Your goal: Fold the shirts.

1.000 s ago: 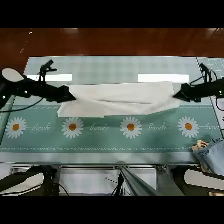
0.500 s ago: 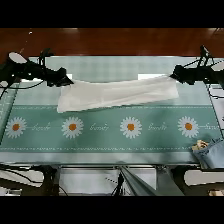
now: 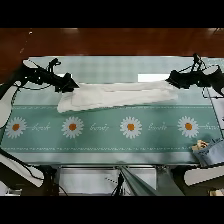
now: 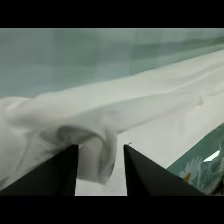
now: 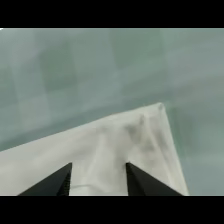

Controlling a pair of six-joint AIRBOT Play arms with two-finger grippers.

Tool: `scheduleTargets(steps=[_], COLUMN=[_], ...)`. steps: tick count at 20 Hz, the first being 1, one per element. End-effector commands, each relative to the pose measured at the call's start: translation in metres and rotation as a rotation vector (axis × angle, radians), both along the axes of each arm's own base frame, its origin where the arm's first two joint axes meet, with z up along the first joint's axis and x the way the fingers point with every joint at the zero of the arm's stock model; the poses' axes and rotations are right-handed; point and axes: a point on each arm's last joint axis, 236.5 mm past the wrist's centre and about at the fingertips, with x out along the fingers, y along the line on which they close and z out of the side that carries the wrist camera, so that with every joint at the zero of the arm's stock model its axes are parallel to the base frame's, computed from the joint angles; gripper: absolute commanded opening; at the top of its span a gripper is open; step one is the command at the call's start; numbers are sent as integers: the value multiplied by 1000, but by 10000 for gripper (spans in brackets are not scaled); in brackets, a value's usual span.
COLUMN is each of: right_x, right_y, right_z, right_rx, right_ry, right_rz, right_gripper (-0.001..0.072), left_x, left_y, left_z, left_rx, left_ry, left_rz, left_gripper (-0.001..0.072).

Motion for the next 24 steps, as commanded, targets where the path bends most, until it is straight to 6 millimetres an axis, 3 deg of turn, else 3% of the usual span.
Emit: scheduleTargets(steps=[1, 3, 4, 6, 8, 9, 11, 14, 17, 18, 19, 20, 22, 24], right_x=[-10, -23, -31, -49, -54, -49, -37, -25, -14, -6, 1, 7, 12, 7], right_y=[-18, -50, -65, -78, -64, -52, -34, -8, 14, 16, 17, 17, 14, 11], right_z=[-3, 4, 6, 2, -3, -2, 0, -13, -31, -32, -29, -22, 0, 30], right_rx=[-83, -196, -237, -202, -19, 103, 291, 382, 348, 319, 295, 280, 255, 209], right_ry=[20, 47, 74, 143, 163, 146, 121, 130, 130, 105, 75, 49, -5, -47], right_rz=[44, 39, 23, -13, -29, -39, -77, -85, -73, -83, -94, -100, -94, -51], right_gripper=[447, 449, 488, 539, 554, 603, 604, 604, 588, 456, 226, 61, 31, 30], left_x=[-19, -33, -35, -32, -29, -29, -29, -31, -31, -31, -31, -31, -31, -32], left_y=[10, 21, 26, 31, 29, 28, 23, 13, 3, -1, -4, -6, -9, -16], left_z=[3, 15, 22, 36, 50, 56, 67, 77, 80, 82, 84, 85, 85, 85], left_rx=[-55, -85, -90, -80, -67, -62, -55, -57, -72, -85, -96, -100, -101, -100], left_ry=[84, 121, 119, 67, 20, -4, -32, -54, -58, -61, -63, -64, -64, -66], left_rz=[-31, -50, -50, -52, -57, -72, -87, -107, -119, -122, -123, -124, -130, -143], left_gripper=[390, 390, 389, 389, 388, 389, 388, 388, 388, 388, 388, 388, 384, 241])
